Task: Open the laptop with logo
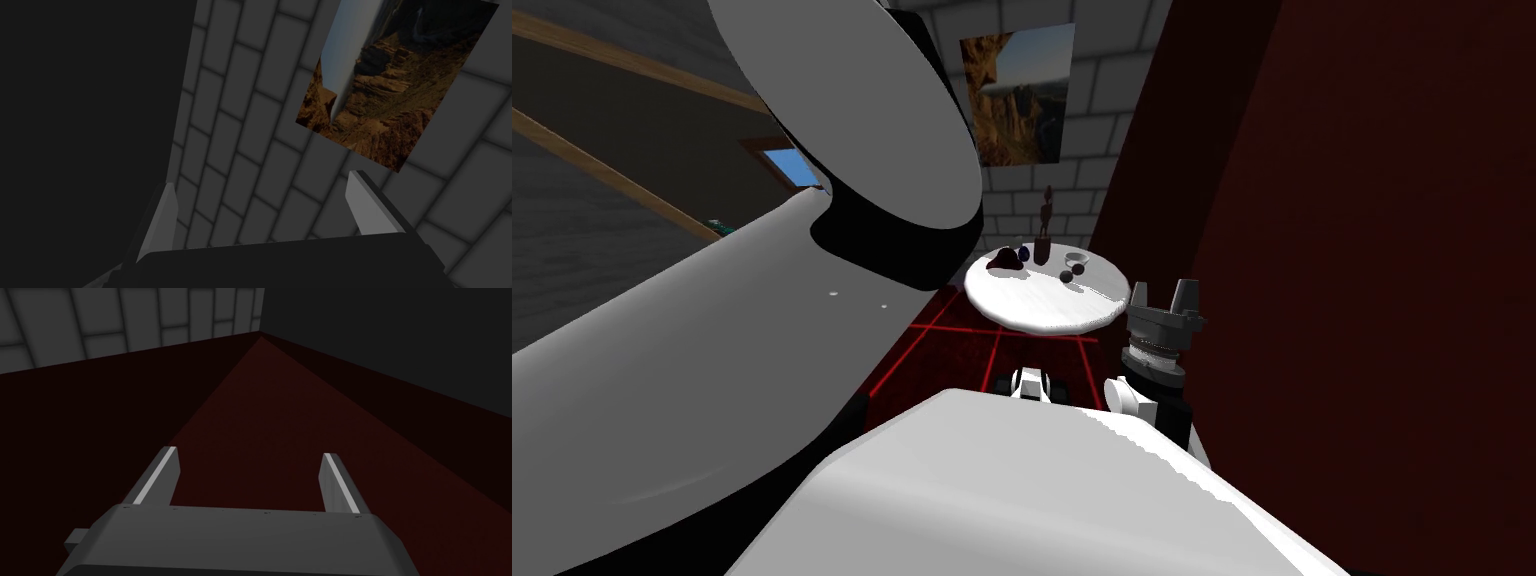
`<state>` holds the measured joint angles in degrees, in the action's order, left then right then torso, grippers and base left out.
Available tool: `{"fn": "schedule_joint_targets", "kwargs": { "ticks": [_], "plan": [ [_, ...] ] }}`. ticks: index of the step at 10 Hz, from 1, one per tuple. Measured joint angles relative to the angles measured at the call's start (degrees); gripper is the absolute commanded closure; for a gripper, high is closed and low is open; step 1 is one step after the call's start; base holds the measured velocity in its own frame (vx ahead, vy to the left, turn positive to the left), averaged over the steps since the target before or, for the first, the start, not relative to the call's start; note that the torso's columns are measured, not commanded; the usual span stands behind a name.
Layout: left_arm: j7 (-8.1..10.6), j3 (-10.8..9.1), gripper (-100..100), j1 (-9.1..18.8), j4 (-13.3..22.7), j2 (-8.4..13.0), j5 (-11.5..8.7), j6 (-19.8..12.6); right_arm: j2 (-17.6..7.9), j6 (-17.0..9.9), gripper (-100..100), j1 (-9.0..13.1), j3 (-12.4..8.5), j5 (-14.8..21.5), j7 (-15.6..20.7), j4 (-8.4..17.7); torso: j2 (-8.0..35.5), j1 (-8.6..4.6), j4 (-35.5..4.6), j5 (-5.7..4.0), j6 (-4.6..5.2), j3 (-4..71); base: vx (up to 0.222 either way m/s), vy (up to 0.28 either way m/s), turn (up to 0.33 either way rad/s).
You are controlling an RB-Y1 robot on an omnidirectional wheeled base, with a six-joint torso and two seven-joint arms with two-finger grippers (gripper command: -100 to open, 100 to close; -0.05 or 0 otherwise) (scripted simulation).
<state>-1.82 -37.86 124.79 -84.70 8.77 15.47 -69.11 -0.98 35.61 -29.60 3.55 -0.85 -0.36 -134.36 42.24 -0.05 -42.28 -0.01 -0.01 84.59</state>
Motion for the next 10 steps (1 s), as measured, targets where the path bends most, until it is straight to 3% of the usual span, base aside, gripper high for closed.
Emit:
{"fn": "schedule_joint_targets", "kwargs": {
  "ticks": [6,10],
  "plan": [
    [2.66,1.30,-100,-0.30,7.10,0.07,3.61,7.38,0.00,0.00,0,0.00,0.00,0.00,0.00,0.00,0.03,0.02,-0.02,0.01,0.00,-0.02,-0.053,0.046,-0.089],
    [4.92,2.24,-100,-0.24,14.06,0.66,6.48,13.52,0.00,0.00,0,0.01,0.00,0.00,0.00,0.00,0.11,0.10,-0.02,0.04,0.02,-0.06,-0.060,0.050,-0.105]
  ]
}}
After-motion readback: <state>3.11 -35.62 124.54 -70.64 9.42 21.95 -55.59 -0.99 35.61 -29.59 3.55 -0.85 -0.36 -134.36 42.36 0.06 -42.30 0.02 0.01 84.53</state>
